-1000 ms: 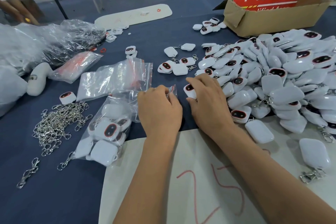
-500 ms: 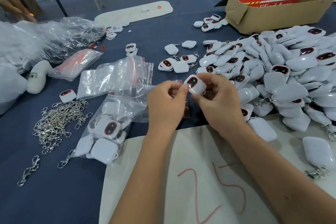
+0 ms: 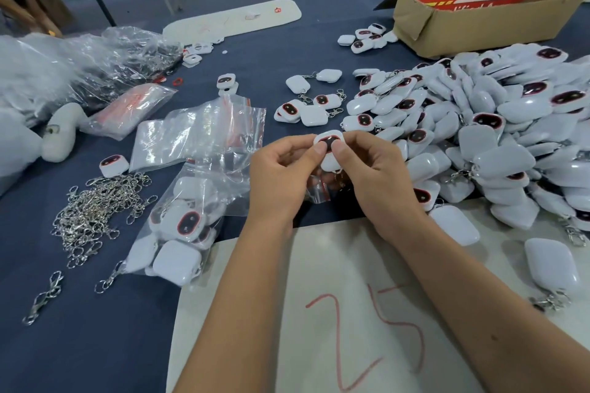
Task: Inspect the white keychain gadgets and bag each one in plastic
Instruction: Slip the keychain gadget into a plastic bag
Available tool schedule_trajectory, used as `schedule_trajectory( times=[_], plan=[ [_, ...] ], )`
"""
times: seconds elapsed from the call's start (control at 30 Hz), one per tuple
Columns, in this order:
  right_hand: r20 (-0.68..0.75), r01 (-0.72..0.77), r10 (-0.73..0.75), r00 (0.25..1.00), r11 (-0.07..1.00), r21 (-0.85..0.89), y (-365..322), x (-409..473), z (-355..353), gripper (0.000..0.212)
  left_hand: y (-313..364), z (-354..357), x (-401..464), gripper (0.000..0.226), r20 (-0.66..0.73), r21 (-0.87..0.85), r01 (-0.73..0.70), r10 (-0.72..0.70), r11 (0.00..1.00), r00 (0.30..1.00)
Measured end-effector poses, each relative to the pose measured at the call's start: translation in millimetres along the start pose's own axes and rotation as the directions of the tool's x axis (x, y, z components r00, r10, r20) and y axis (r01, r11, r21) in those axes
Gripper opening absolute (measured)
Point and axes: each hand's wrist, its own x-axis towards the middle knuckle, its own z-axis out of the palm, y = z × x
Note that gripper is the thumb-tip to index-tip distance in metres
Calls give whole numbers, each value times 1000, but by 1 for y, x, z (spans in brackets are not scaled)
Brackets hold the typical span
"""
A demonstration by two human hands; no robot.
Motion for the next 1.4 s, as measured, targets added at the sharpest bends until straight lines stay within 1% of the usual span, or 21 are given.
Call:
schedule_trajectory(
  times=[0.13, 0.27, 0.33, 0.47, 0.6, 0.8, 1.13, 1.4],
  plan=[
    [26, -38, 38, 999, 999, 9, -1, 0, 0, 20, -1, -2, 1, 19, 6, 2, 13, -13, 1000, 1000],
    [28, -66, 66, 997, 998, 18, -1, 1, 0, 22, -4, -1, 3, 10, 3, 93, -39, 39, 995, 999],
    [34, -77, 76, 997, 997, 27, -2, 1, -1, 23, -5, 0, 3, 9, 6, 146, -49, 48, 988, 999],
    [46, -81, 81, 996, 997, 2, -3, 1, -1, 22, -5, -1, 3, 9, 5, 168, -30, 29, 985, 1000],
    [55, -82, 83, 995, 996, -24, -3, 1, -1, 21, -6, -3, 4, 8, -1, 215, -54, 56, 975, 998],
    [37, -113, 110, 993, 991, 78, -5, 1, 0, 22, -7, -4, 4, 7, 62, 175, -79, 69, 981, 996],
    [1, -71, 71, 997, 997, 6, -1, 3, 0, 22, -8, -2, 4, 7, 61, 169, -86, 77, 982, 995],
    [63, -104, 99, 993, 991, 82, -2, 4, 0, 24, -8, -3, 6, 8, 39, 166, -65, 59, 984, 997]
  ],
)
